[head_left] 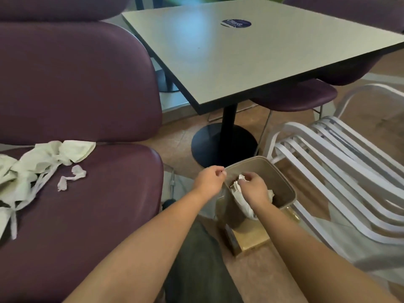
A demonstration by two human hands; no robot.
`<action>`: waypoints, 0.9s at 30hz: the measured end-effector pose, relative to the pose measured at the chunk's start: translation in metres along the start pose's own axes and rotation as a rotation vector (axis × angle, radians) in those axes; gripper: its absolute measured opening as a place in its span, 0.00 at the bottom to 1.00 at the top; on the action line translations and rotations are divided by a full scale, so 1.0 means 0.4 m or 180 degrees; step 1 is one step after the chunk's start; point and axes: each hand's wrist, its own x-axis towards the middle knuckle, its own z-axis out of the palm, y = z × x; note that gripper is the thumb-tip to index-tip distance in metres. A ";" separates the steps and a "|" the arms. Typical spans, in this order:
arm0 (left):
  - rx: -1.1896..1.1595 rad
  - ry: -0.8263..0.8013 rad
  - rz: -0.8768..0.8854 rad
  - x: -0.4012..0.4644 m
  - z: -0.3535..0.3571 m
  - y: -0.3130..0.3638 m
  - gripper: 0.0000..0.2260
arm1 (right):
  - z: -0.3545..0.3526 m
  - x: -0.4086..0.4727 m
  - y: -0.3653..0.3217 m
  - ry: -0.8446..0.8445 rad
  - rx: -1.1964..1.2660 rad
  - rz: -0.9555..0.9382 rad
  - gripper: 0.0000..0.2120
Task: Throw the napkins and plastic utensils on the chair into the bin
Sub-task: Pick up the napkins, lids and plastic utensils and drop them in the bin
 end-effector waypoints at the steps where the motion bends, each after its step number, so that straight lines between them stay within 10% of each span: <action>1: -0.0014 0.0094 0.0015 -0.008 -0.030 -0.005 0.15 | 0.014 -0.011 -0.021 -0.0055 0.0005 -0.0101 0.16; 27: -0.0327 0.1995 -0.1028 -0.282 -0.715 -0.534 0.10 | 0.724 -0.346 -0.391 -0.1653 -0.0617 -0.1502 0.14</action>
